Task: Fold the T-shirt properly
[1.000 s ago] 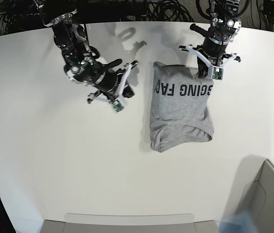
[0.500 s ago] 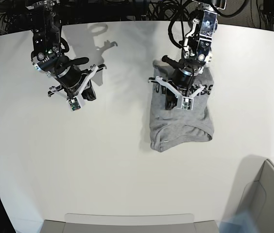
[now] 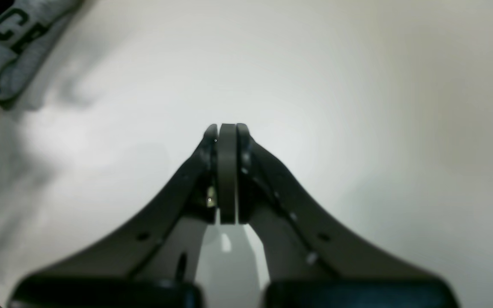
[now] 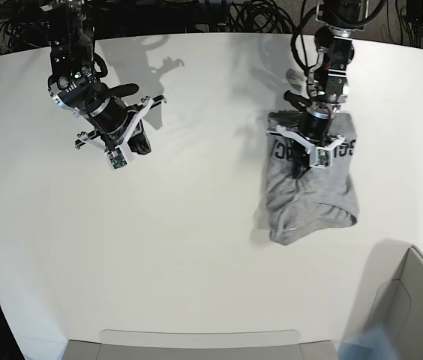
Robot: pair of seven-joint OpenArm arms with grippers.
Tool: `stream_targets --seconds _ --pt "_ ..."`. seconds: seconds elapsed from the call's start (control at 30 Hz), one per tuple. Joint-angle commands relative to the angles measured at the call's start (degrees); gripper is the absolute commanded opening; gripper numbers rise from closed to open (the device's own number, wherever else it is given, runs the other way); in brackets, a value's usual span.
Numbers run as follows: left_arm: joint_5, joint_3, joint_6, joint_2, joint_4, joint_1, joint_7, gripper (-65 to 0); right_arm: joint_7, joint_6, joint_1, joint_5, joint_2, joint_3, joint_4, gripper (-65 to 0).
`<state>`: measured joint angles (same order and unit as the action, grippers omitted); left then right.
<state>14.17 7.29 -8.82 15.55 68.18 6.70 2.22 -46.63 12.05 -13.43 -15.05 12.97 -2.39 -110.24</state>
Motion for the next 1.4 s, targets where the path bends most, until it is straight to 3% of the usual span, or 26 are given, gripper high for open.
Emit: stream_targets --seconds 0.0,0.3,0.43,0.63,0.73,0.97,1.07,1.23,1.37 --pt "-0.9 -0.7 3.1 2.4 -1.4 1.1 -6.0 -65.0 1.3 0.1 0.6 -0.4 0.3 -0.2 -1.1 -64.5" --pt "-0.9 -0.7 2.9 10.4 -1.5 1.0 -6.1 -65.0 1.3 0.1 0.7 -0.5 0.3 -0.1 -1.1 -64.5" --pt "-0.9 -0.7 2.9 10.9 0.0 1.0 -6.0 -65.0 1.3 0.1 0.6 -0.5 0.3 -0.1 -1.6 -64.5" --pt "-1.0 -1.4 2.9 11.0 12.6 3.0 -6.0 -65.0 1.3 0.1 0.9 -0.6 0.2 -0.3 -5.9 -64.5" --pt "-1.0 -4.7 2.9 10.3 20.4 4.0 -6.6 -65.0 1.3 0.1 1.4 -0.6 0.3 -0.6 -7.7 -64.5" --pt "-1.0 -11.4 2.9 7.0 37.9 15.3 -6.7 -65.0 1.8 0.1 -3.8 -0.3 0.9 -3.1 -8.4 -64.5" --pt "-1.0 -13.4 2.9 4.0 42.7 21.9 -10.5 -65.0 2.4 0.2 -8.2 -0.4 0.9 -4.9 -8.5 -64.5" --pt "-0.9 -16.2 2.9 0.5 49.0 31.2 -21.5 -65.0 11.9 0.2 -20.3 -0.6 3.9 -5.5 -8.5 -64.5" --pt "-0.9 -16.8 2.9 0.5 49.0 40.2 -21.4 -65.0 16.8 0.1 -30.6 -0.6 5.4 -6.5 -8.6 -64.5"
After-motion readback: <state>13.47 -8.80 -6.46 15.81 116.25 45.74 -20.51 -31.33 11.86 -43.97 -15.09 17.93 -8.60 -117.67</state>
